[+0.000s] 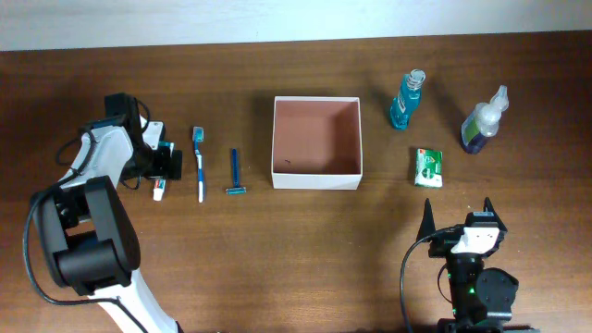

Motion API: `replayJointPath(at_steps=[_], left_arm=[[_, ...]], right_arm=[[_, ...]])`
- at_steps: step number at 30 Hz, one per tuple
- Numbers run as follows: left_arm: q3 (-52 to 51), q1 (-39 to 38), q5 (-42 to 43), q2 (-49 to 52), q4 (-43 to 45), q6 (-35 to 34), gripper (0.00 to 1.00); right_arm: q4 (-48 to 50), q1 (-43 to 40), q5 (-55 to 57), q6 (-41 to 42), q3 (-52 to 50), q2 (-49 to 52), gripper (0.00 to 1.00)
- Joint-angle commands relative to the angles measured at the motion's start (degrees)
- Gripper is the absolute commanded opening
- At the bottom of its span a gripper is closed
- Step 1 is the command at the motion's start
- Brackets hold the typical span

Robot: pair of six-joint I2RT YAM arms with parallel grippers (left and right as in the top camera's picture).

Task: Pack container
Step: 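Lower the left gripper and close it on the toothpaste tube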

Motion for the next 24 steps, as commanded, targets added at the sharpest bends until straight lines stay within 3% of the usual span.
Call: replayJointPath(at_steps=[1, 22, 23, 24], left_arm=[[1.2, 0.1, 1.0, 1.0, 0.2, 0.9, 0.99], [1.2, 0.1, 1.0, 3.7, 0.6, 0.9, 0.98], [1.2, 0.1, 1.0, 3.7, 0.6, 0.9, 0.90], [1.2, 0.1, 1.0, 3.7, 0.6, 0.9, 0.73]], right_arm=[[-0.2, 0.3, -0.7, -0.4, -0.3, -0.5, 0.98], [-0.2, 0.3, -0.8, -0.4, -0.3, -0.5, 0.98], [-0.2, 0.3, -0.8, -0.4, -0.3, -0.5, 0.98], [-0.2, 0.3, -0.8, -0.4, -0.3, -0.5, 0.98]])
